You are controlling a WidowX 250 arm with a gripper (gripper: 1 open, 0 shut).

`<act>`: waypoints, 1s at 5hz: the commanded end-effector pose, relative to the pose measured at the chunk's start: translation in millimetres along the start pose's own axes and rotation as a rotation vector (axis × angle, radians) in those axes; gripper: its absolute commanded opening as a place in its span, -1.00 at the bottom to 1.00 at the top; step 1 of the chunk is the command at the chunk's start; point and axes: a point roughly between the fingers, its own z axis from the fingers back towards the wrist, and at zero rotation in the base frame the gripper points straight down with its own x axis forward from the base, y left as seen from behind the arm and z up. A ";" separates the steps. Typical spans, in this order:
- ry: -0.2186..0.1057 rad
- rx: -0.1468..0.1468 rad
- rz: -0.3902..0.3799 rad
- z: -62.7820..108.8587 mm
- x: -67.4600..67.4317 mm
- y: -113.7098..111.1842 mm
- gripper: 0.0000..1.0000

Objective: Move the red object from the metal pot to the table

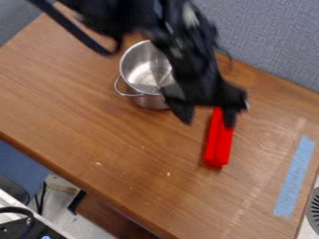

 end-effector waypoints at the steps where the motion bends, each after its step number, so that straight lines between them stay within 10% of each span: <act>1: 0.006 -0.063 -0.091 17.9 22.2 -23.1 1.00; 2: 0.045 -0.082 -0.190 18.4 30.7 -39.5 1.00; 4: -0.064 -0.017 0.134 10.3 22.5 -5.7 1.00; 5: -0.034 -0.022 0.083 11.4 22.7 -5.0 1.00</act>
